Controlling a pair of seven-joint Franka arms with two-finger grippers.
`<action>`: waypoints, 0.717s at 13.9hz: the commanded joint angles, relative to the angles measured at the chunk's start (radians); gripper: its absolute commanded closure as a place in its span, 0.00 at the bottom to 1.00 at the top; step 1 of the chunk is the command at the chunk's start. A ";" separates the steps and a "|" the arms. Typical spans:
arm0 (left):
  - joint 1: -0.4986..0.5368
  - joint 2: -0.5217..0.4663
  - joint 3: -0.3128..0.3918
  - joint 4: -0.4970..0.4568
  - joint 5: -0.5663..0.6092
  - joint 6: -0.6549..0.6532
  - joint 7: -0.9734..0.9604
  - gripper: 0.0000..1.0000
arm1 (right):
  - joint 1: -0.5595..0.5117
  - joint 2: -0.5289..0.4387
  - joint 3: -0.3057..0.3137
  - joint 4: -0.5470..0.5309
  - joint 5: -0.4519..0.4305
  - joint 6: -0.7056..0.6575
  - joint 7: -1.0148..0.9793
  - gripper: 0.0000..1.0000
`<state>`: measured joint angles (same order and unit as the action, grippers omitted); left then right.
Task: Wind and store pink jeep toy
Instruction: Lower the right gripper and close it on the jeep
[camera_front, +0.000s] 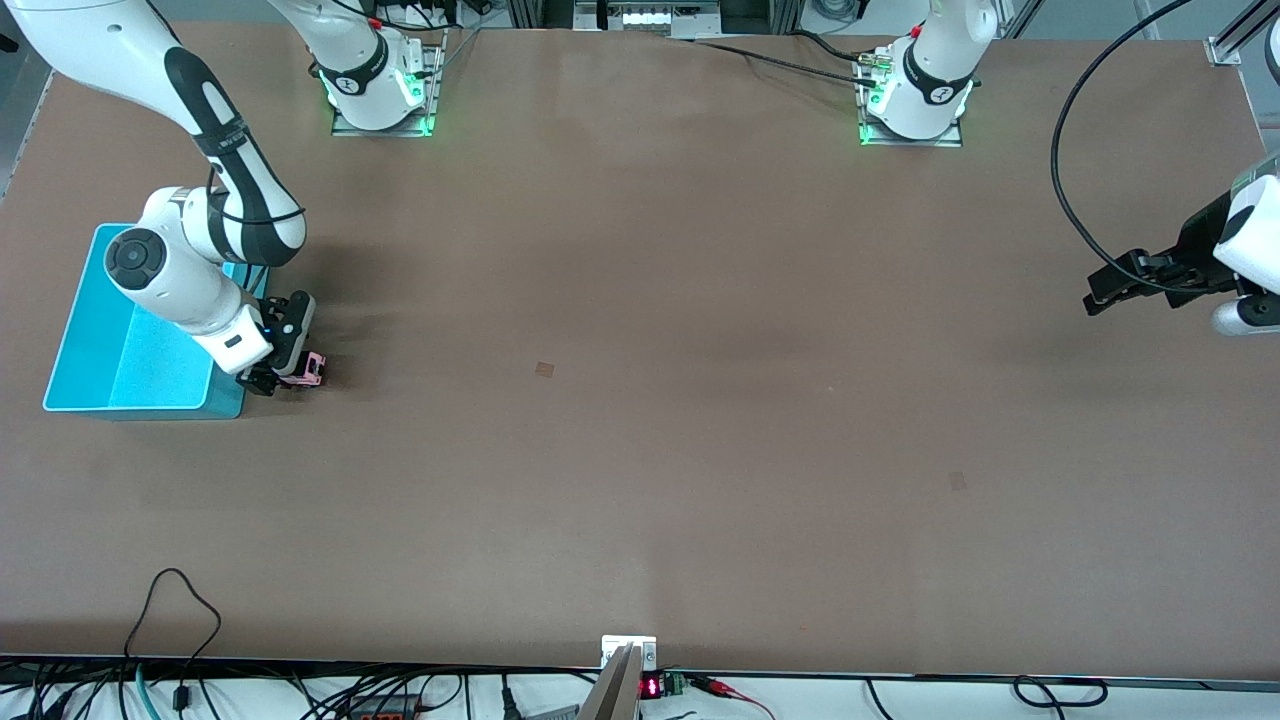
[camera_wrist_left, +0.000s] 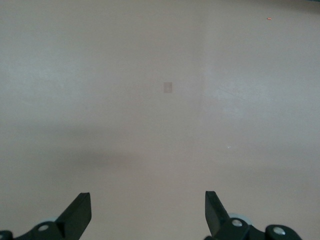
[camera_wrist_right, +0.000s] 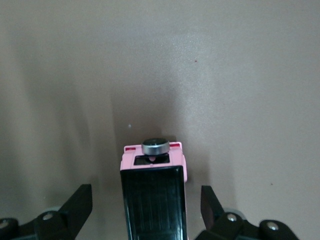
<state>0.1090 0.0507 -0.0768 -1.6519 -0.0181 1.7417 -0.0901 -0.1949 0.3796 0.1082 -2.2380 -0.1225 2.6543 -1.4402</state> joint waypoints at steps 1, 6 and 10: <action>0.011 -0.012 0.002 0.016 -0.013 0.009 0.026 0.00 | -0.020 0.019 0.018 0.017 -0.016 0.009 -0.031 0.36; 0.009 -0.018 -0.001 0.034 -0.016 -0.034 0.026 0.00 | -0.018 0.019 0.018 0.029 -0.012 0.004 -0.023 1.00; 0.011 -0.023 -0.015 0.032 0.000 -0.067 0.042 0.00 | 0.012 -0.039 0.044 0.119 0.026 -0.150 0.091 1.00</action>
<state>0.1158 0.0432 -0.0878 -1.6236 -0.0181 1.6939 -0.0732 -0.1900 0.3823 0.1290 -2.1743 -0.1183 2.6129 -1.4108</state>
